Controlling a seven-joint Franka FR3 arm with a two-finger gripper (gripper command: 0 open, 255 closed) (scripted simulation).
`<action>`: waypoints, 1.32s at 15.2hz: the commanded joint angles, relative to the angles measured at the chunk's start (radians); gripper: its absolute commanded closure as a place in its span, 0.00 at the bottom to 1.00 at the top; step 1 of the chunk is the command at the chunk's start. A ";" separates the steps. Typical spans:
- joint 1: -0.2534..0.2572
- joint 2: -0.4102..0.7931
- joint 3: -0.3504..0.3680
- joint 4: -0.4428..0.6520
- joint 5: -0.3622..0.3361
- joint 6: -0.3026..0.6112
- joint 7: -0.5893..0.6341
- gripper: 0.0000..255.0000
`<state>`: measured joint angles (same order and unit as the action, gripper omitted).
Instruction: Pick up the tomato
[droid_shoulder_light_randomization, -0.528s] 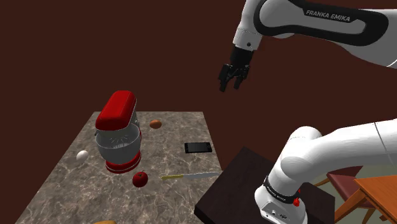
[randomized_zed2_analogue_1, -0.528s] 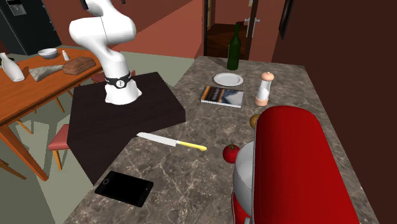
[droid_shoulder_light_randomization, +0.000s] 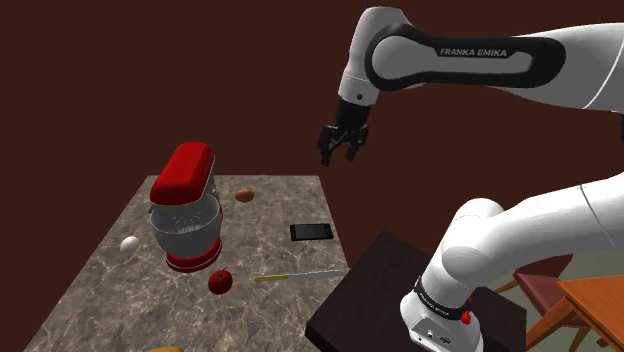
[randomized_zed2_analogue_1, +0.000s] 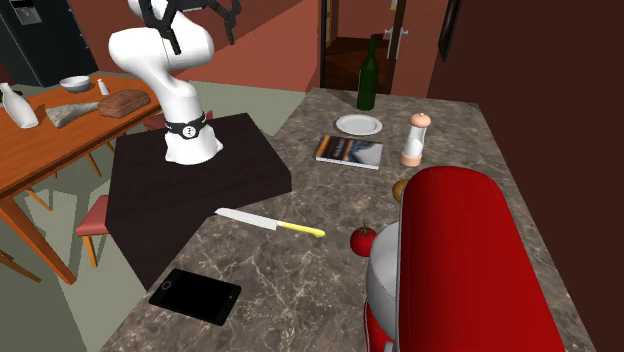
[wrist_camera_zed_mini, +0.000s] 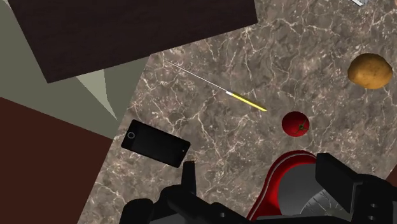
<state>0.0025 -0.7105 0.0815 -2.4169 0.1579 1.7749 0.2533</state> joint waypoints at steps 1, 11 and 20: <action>0.005 0.042 0.028 -0.015 0.018 0.057 0.034 0.00; 0.026 0.325 0.172 -0.031 0.078 0.350 0.209 0.00; 0.034 0.668 0.273 0.074 0.028 0.578 0.399 0.00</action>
<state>0.0372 -0.0971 0.3462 -2.3674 0.2014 2.3242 0.6275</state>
